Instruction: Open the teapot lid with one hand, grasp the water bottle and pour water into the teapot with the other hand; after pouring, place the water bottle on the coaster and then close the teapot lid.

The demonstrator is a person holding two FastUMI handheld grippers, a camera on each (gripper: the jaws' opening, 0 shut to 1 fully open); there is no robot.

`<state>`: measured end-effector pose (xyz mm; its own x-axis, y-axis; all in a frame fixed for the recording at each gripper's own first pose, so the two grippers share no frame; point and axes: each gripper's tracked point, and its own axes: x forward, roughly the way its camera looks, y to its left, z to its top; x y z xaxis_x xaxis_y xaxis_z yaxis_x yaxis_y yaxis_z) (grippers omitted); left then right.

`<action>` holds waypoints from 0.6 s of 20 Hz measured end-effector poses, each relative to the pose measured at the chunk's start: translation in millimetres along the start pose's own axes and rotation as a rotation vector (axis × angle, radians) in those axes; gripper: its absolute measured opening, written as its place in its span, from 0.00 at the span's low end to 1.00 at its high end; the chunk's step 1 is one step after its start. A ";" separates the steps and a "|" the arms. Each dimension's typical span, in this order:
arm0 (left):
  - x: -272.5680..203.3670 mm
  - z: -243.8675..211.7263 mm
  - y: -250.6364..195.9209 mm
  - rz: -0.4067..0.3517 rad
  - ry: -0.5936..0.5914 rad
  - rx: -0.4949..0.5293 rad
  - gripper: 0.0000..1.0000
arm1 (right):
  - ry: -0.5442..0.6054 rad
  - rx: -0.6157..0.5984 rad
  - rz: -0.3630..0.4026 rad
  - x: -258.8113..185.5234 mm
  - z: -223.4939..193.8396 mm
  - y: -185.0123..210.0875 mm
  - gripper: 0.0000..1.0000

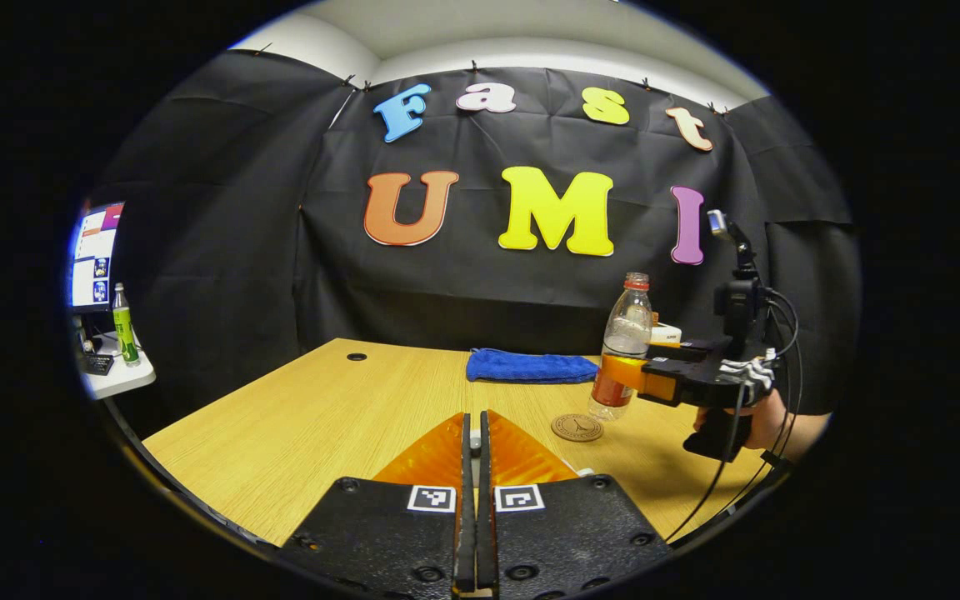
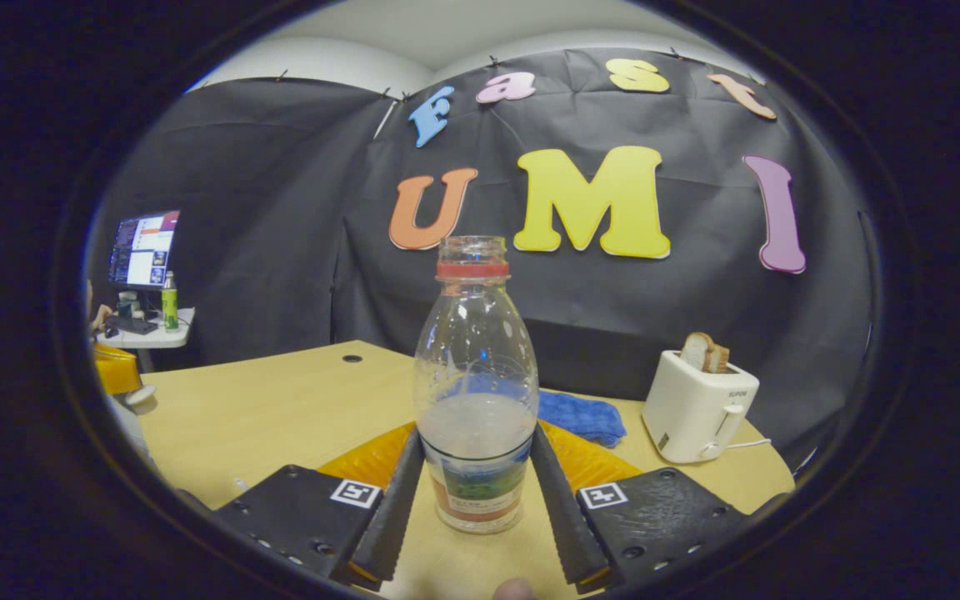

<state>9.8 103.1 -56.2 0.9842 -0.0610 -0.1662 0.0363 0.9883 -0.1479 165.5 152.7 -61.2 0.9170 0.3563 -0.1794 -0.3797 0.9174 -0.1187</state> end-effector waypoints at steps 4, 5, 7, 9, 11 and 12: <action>0.7 -4.5 5.9 0.013 0.010 0.000 0.03 | 0.025 0.010 -0.007 25.3 -23.0 -5.7 0.73; 1.5 -5.9 6.6 0.016 0.013 0.002 0.03 | 0.033 0.020 -0.009 30.3 -28.0 -6.8 0.73; 1.5 -6.3 8.0 0.020 0.017 0.004 0.03 | 0.043 0.043 -0.007 37.5 -36.1 -7.6 0.73; 3.3 -7.1 11.3 0.026 0.018 0.004 0.03 | 0.052 0.047 -0.005 43.2 -40.0 -7.4 0.72; 3.0 -9.4 12.7 0.028 0.022 0.005 0.03 | 0.057 0.045 -0.005 44.8 -44.7 -5.4 0.72; 3.8 -10.0 12.9 0.030 0.024 0.006 0.03 | 0.060 0.048 -0.001 46.3 -46.2 -3.6 0.73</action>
<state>12.3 114.2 -68.5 0.9804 -0.0349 -0.1940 0.0082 0.9906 -0.1368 203.7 157.7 -114.2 0.9079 0.3453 -0.2378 -0.3710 0.9258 -0.0721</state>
